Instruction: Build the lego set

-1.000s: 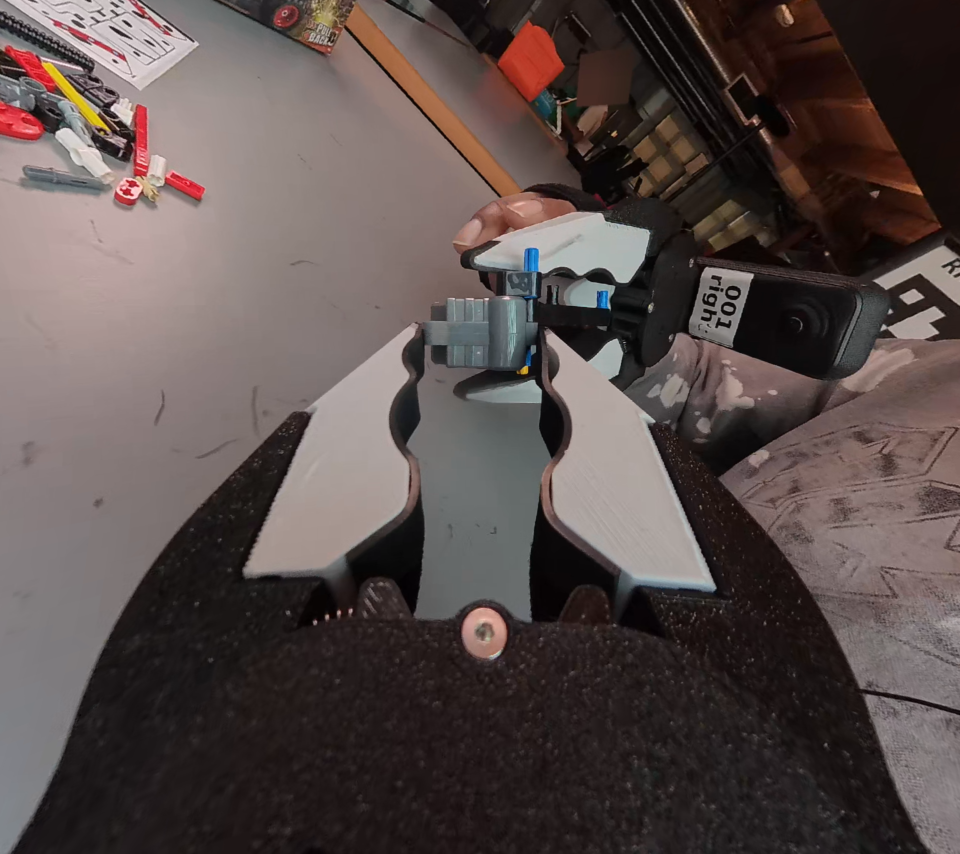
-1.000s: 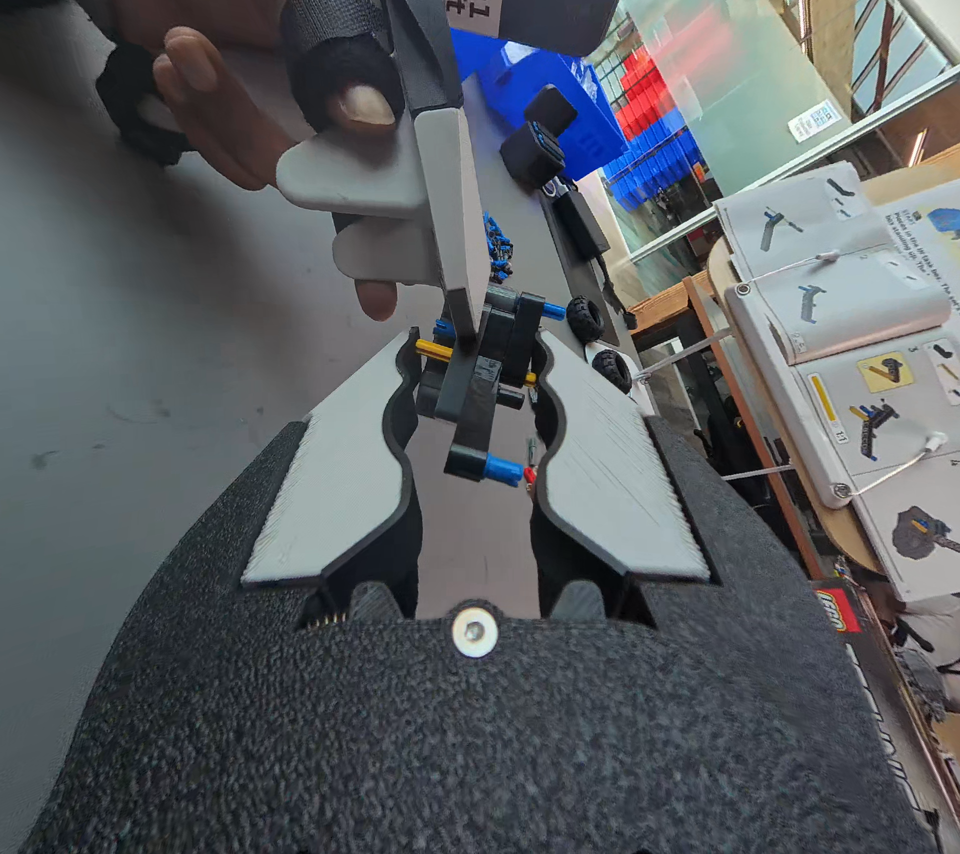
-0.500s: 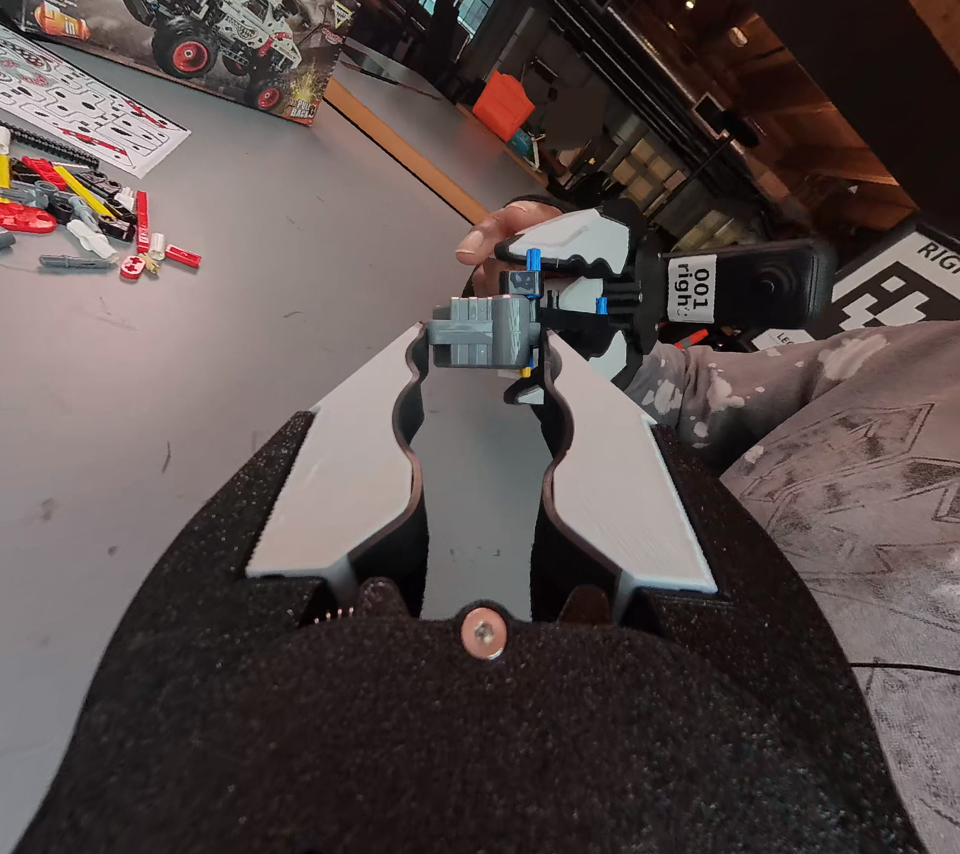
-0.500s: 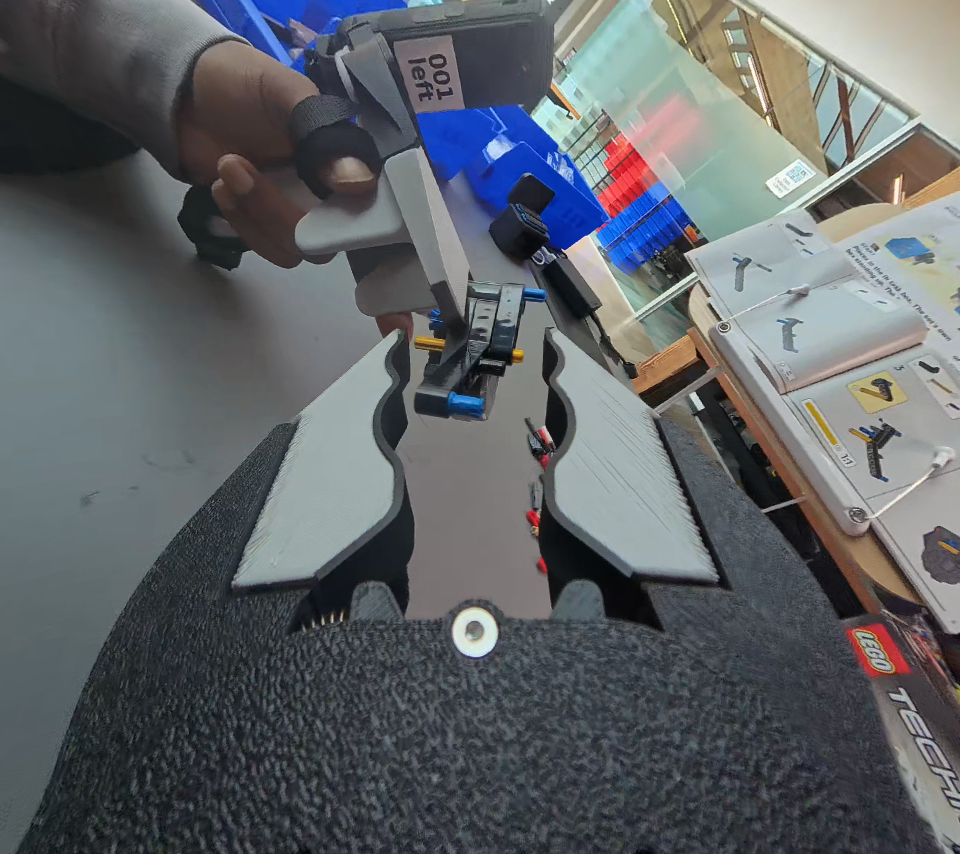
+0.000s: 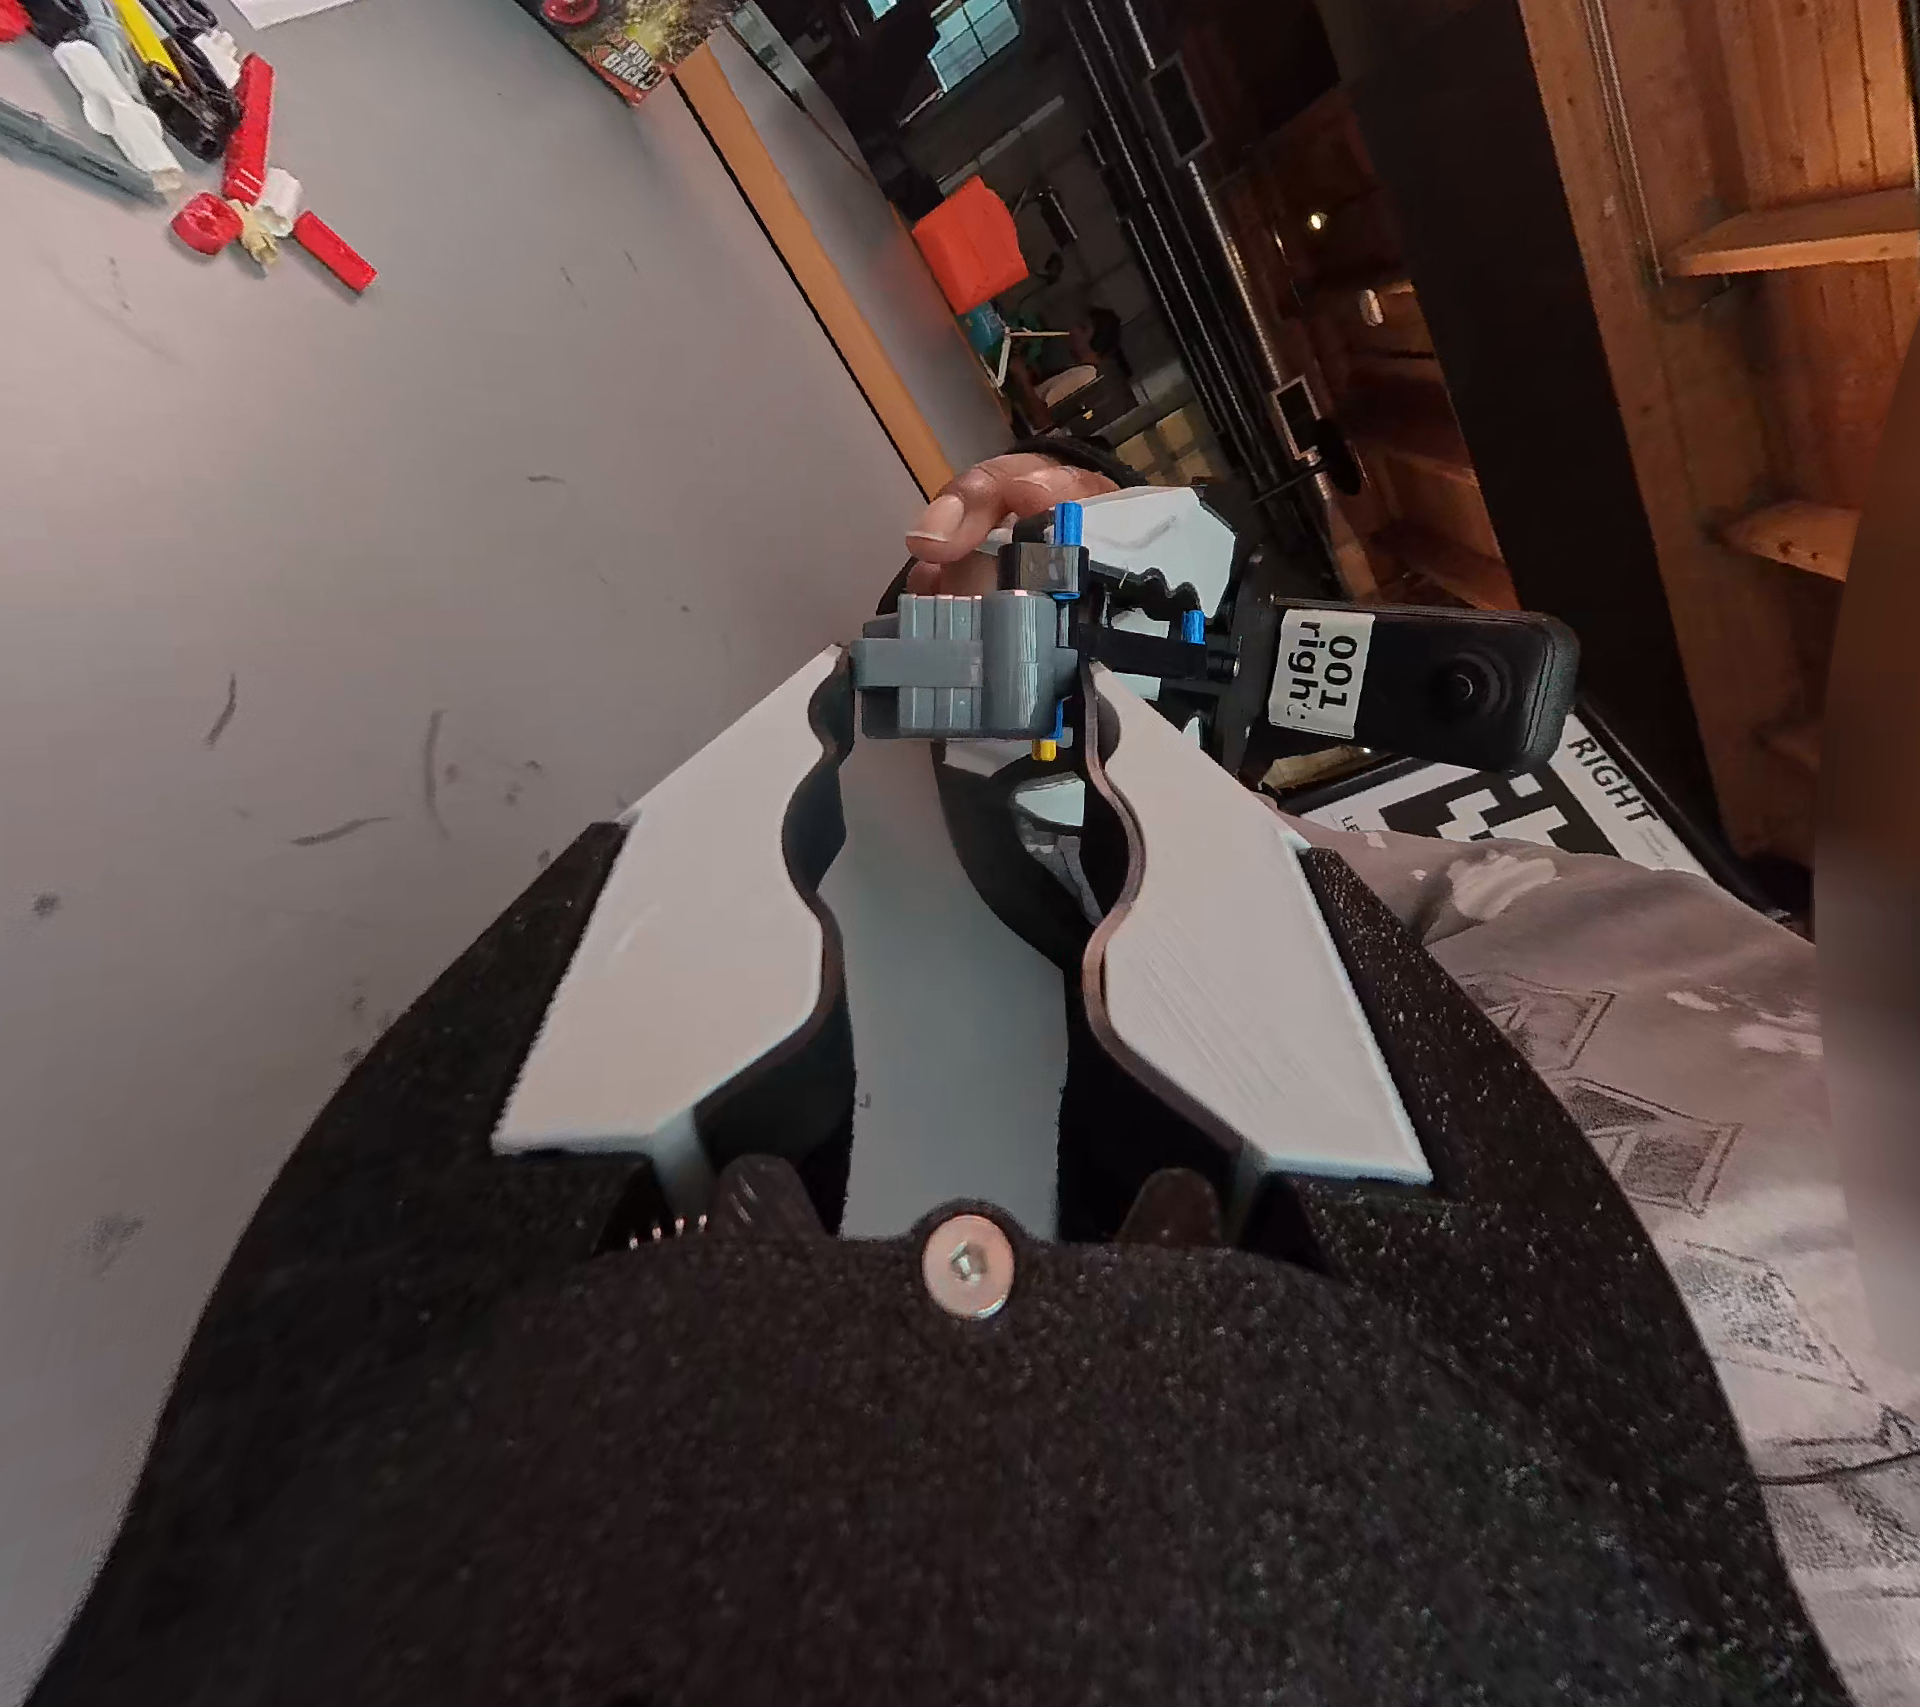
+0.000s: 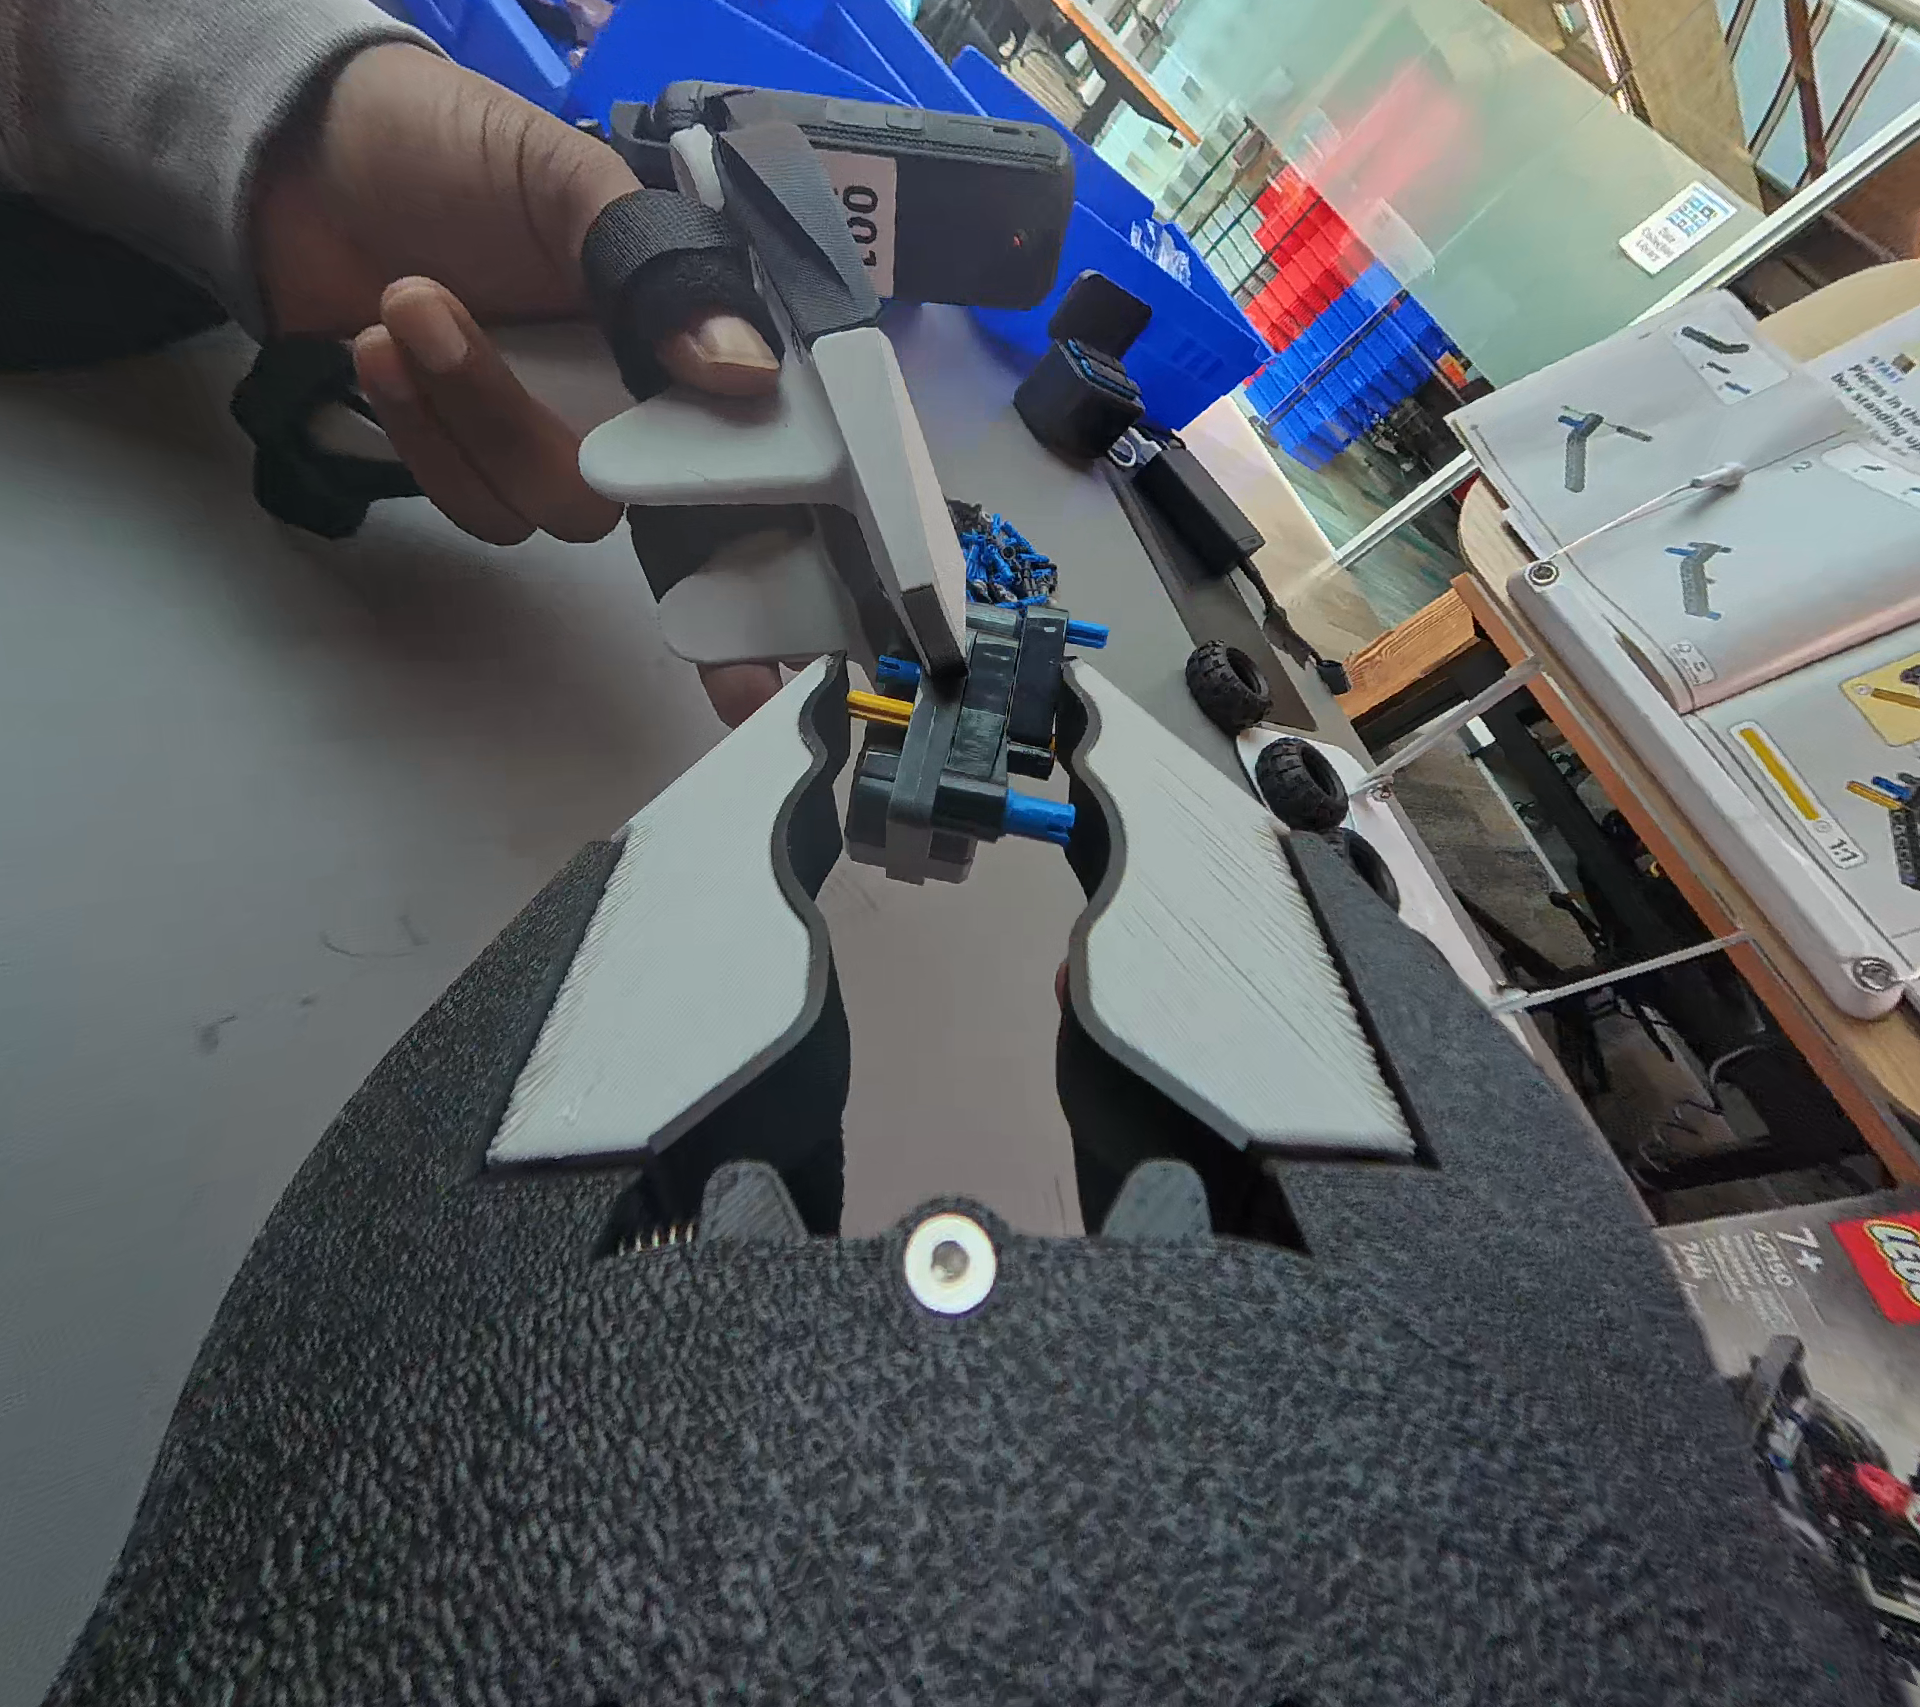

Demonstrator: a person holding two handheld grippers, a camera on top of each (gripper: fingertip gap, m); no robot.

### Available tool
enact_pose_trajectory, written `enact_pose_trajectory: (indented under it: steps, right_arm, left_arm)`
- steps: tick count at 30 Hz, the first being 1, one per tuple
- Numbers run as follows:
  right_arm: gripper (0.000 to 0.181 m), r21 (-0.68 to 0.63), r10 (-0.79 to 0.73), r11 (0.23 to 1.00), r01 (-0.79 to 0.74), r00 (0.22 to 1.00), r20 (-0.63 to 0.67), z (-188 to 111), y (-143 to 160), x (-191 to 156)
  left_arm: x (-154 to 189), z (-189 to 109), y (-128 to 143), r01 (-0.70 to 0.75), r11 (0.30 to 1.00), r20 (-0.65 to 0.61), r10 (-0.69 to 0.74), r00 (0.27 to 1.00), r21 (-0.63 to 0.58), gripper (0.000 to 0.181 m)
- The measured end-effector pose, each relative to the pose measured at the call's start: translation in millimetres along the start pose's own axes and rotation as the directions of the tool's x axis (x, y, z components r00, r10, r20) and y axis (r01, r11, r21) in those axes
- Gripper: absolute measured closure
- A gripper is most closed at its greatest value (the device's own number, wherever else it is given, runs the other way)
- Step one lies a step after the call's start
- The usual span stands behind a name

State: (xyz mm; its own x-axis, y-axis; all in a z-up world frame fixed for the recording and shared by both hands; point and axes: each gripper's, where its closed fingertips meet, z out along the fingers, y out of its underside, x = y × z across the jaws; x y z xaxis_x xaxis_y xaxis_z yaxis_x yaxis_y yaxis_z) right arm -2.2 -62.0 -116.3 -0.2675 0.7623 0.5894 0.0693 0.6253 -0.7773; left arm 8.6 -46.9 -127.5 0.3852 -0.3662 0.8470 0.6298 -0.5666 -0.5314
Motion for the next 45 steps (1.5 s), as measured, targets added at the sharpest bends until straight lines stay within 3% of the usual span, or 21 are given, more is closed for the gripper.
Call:
enact_pose_trajectory:
  steps: [5,13,18,24,33,38,42,45]
  right_arm:
    - [0.133,0.031,0.136,0.990,-0.137,0.990,0.025,-1,2,5]
    - [0.128,0.007,0.104,0.994,-0.105,0.991,0.088,-6,15,-1]
    - [0.152,0.003,0.198,0.980,-0.198,0.979,0.045,-3,14,5]
    - [0.155,0.000,0.421,0.906,-0.423,0.902,0.094,-2,14,10]
    - [0.156,-0.050,0.566,0.824,-0.564,0.821,0.076,0,30,18]
    - [0.156,-0.217,0.523,0.827,-0.519,0.851,-0.042,8,63,11]
    - [0.156,-0.429,0.442,0.783,-0.450,0.888,-0.124,13,99,-10]
    - [0.155,-0.474,0.419,0.771,-0.424,0.899,-0.122,11,102,-15]
  left_arm:
    - [-3,-1,-3,0.119,0.993,-0.041,-0.118,0.992,0.018,0.140]
    - [-3,-2,-6,0.261,0.965,-0.140,-0.256,0.957,0.019,0.140]
    - [-3,-2,-8,0.315,0.948,-0.166,-0.305,0.938,0.039,0.140]
    - [-7,-7,-14,0.233,0.969,-0.098,-0.226,0.969,0.076,0.139]
    - [-17,-24,-30,-0.026,0.992,0.083,0.016,0.996,0.124,0.139]
    - [-33,-15,-18,-0.134,0.991,0.260,0.121,0.958,0.032,0.128]
    - [-56,-9,-4,-0.198,0.972,0.439,0.233,0.868,-0.124,0.117]
    - [-65,-6,8,-0.282,0.924,0.494,0.378,0.783,-0.260,0.113]
